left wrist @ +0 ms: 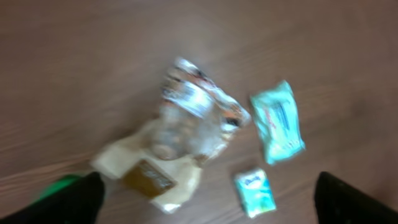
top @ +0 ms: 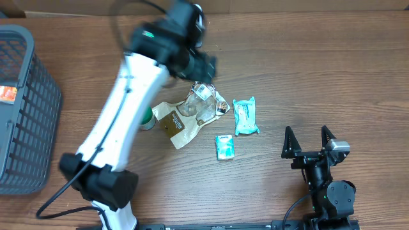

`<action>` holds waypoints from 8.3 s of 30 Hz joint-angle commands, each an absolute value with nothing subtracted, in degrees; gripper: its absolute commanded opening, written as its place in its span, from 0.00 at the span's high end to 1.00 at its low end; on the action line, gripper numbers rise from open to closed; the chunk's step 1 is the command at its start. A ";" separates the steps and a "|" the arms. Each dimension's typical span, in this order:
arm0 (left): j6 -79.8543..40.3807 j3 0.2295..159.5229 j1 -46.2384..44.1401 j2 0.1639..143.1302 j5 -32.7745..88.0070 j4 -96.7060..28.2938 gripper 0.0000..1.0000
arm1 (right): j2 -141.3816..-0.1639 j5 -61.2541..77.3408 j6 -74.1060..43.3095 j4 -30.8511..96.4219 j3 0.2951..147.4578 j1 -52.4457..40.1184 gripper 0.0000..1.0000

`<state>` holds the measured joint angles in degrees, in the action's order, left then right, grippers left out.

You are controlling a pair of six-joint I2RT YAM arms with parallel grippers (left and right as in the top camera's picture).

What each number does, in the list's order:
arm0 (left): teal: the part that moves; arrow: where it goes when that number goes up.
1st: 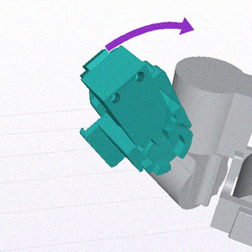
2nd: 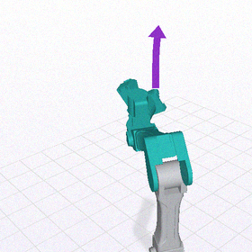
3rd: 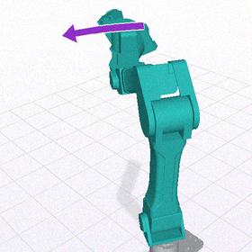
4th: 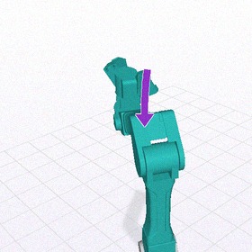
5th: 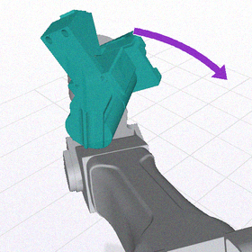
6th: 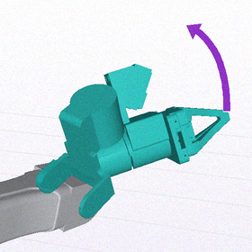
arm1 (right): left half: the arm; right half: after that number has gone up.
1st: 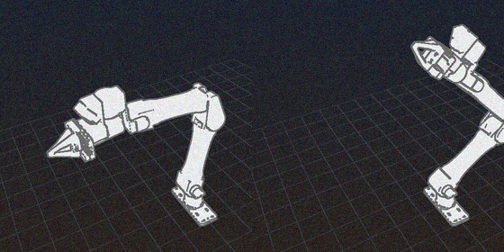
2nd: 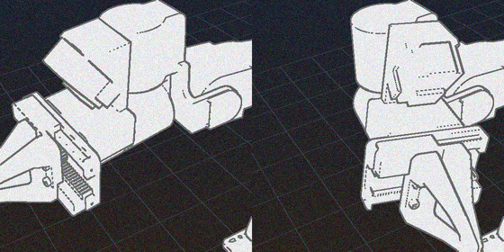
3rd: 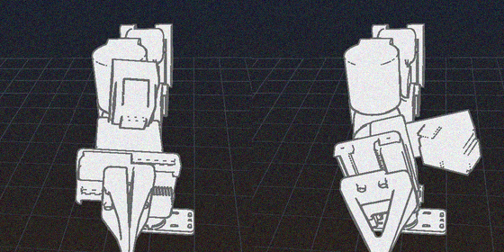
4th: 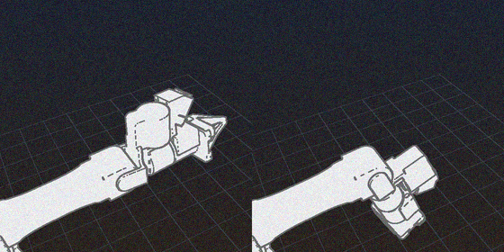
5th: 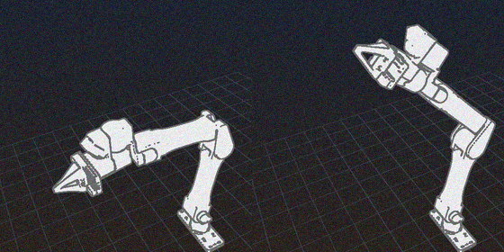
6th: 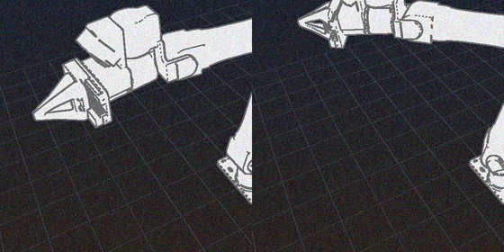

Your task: Scan the item barcode

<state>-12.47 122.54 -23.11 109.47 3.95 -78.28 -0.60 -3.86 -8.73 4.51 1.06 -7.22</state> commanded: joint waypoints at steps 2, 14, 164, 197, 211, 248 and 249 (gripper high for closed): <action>-10.70 140.40 -14.13 108.53 -6.52 -85.21 0.01 | -0.23 -4.43 -8.49 4.29 0.45 -7.55 0.00; -11.46 155.11 18.04 108.64 0.21 -90.59 0.00 | -0.23 -4.43 -8.49 4.29 0.45 -7.55 0.00; -3.14 110.67 -21.80 111.46 17.93 -74.96 0.01 | -0.23 -4.43 -8.49 4.29 0.45 -7.55 0.00; 12.86 119.39 17.50 111.28 -5.17 -66.48 0.00 | -0.23 -4.45 -8.49 4.29 0.45 -7.55 0.00; 11.11 119.39 21.52 111.28 -4.84 -64.01 0.00 | -0.23 -4.43 -8.49 4.29 0.45 -7.55 0.00; 11.60 119.42 21.69 105.38 4.34 -67.31 0.00 | -0.23 -4.43 -8.49 4.29 0.45 -7.55 0.00; 11.60 119.42 21.69 103.26 4.34 -67.20 0.01 | -0.23 -4.43 -8.49 4.29 0.45 -7.55 0.00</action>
<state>11.35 119.20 21.15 110.59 2.63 -67.33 -0.58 -3.88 -8.75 4.54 1.06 -7.22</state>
